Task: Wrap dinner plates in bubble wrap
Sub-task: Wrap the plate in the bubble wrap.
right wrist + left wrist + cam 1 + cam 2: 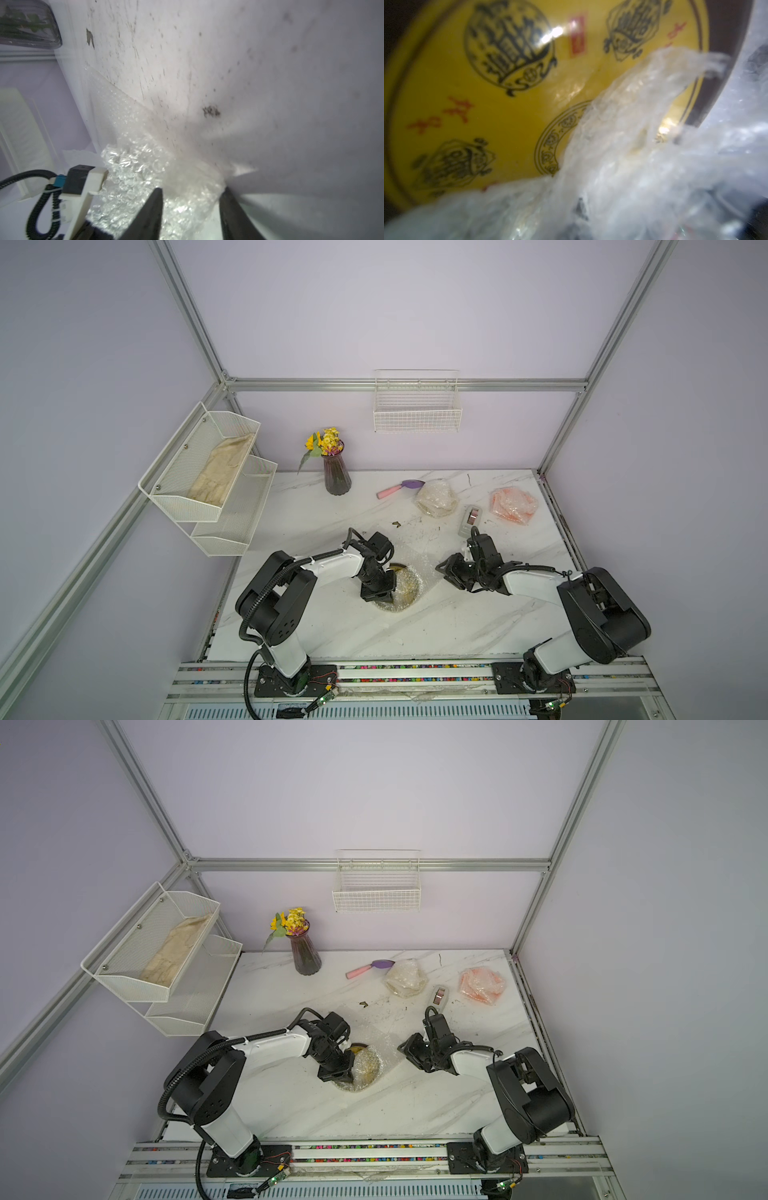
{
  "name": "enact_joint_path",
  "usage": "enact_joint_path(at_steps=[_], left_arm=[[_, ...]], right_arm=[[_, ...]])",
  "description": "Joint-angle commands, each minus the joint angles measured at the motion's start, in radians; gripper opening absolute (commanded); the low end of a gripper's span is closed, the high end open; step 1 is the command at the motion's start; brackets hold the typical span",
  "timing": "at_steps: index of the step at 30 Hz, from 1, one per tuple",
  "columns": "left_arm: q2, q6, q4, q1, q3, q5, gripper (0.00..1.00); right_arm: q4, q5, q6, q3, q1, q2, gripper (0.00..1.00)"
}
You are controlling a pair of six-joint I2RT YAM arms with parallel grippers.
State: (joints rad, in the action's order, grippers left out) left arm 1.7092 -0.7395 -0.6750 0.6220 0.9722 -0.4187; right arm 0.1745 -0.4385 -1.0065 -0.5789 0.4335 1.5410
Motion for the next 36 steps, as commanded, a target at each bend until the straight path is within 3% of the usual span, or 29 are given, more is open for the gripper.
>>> enact_joint_path(at_steps=[1, 4, 9, 13, 21, 28, 33, 36], left_arm=[[0.027, 0.014, -0.023, -0.01, -0.041, 0.049, 0.05], [0.024, 0.014, -0.023, -0.011, -0.04, 0.051, 0.04], [0.027, 0.016, -0.021, -0.013, -0.027, 0.05, 0.04], [0.034, 0.019, -0.022, -0.013, -0.021, 0.052, 0.03], [0.026, 0.019, -0.01, -0.018, -0.028, 0.051, 0.03], [-0.044, 0.011, 0.041, -0.037, -0.067, 0.045, 0.02], [-0.177, 0.002, 0.014, -0.065, -0.033, 0.07, 0.04], [-0.207, 0.035, -0.041, -0.07, 0.06, 0.025, 0.09]], right_arm=[[0.051, 0.034, -0.016, 0.021, -0.019, 0.022, 0.21], [0.026, 0.045, 0.005, 0.005, -0.019, -0.034, 0.0], [-0.119, 0.05, 0.047, -0.09, 0.053, -0.141, 0.0], [-0.171, 0.077, 0.032, -0.152, 0.177, -0.162, 0.0], [-0.012, 0.121, -0.099, -0.198, 0.43, 0.011, 0.0], [0.116, 0.116, -0.152, -0.202, 0.496, 0.204, 0.0], [0.034, 0.139, -0.148, -0.179, 0.498, 0.241, 0.0], [-0.013, 0.14, -0.131, -0.174, 0.498, 0.247, 0.0]])
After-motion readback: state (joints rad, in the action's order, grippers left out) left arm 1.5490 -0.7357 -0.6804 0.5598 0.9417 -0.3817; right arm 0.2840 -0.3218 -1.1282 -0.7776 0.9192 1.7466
